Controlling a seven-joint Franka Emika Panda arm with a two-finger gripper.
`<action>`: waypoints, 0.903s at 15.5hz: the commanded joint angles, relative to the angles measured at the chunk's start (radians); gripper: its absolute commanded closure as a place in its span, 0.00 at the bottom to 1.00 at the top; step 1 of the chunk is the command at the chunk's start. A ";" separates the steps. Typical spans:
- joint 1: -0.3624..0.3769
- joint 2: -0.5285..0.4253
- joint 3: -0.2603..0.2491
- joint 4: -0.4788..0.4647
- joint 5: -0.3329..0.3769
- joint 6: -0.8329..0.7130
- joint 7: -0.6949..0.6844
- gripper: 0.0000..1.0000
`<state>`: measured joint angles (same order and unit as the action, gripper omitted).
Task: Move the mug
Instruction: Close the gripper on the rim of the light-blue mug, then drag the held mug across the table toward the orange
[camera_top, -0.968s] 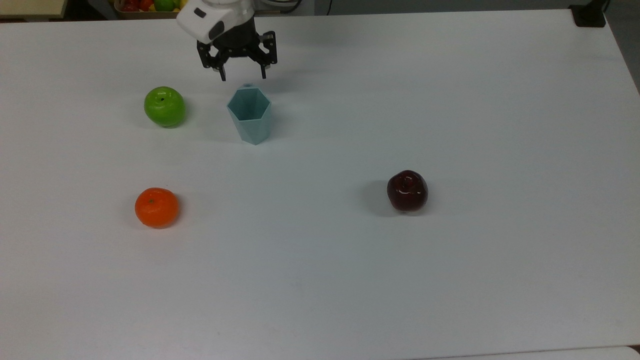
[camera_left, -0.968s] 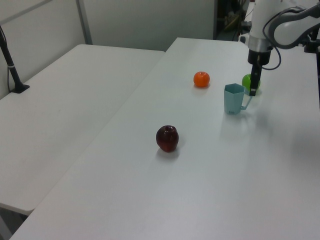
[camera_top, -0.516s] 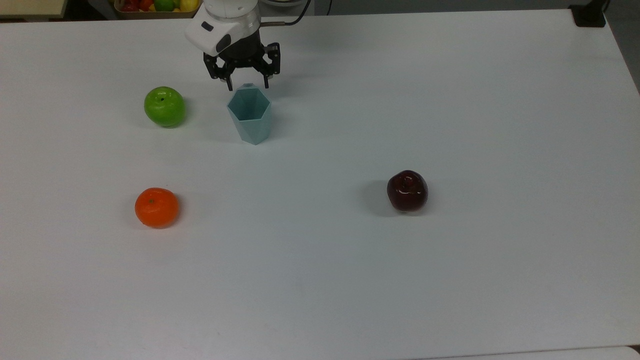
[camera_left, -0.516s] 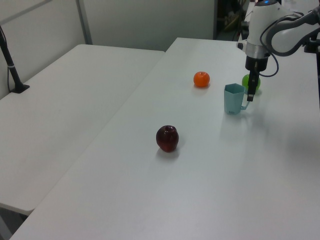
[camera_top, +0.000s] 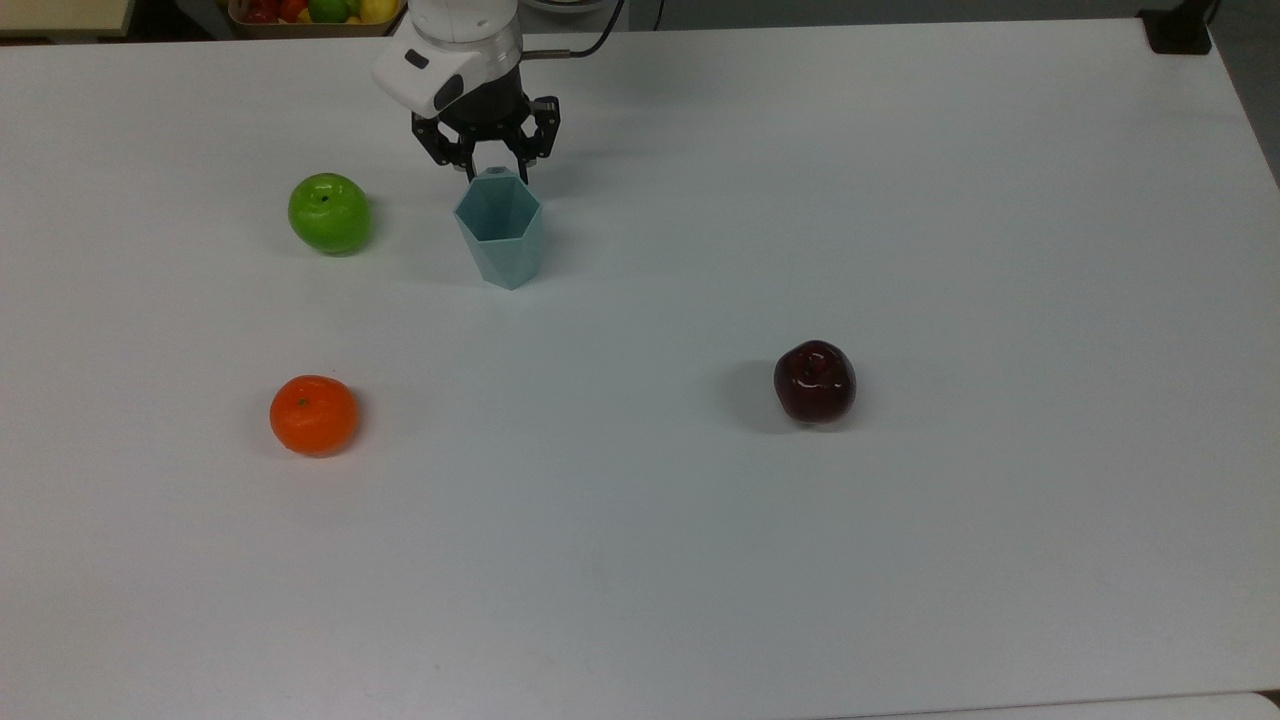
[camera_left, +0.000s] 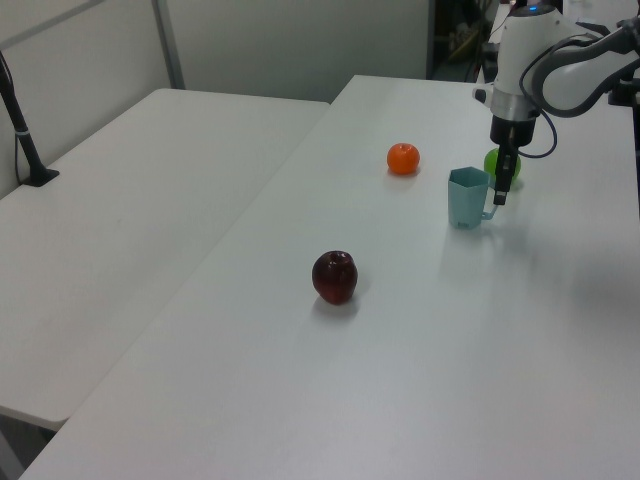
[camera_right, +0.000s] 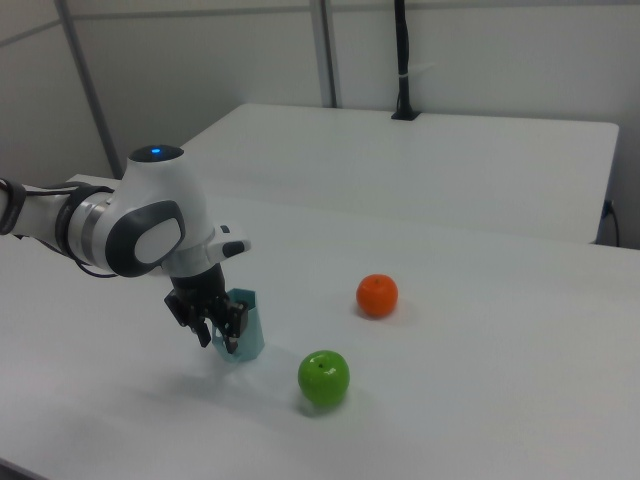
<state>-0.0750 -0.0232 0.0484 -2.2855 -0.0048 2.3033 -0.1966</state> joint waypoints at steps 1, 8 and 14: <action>0.012 -0.011 -0.009 -0.025 -0.001 0.031 -0.009 0.58; 0.011 -0.020 -0.009 -0.023 -0.001 0.030 -0.007 0.73; 0.009 -0.029 -0.010 -0.012 -0.001 0.030 0.034 0.77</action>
<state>-0.0750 -0.0270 0.0477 -2.2836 -0.0049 2.3071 -0.1908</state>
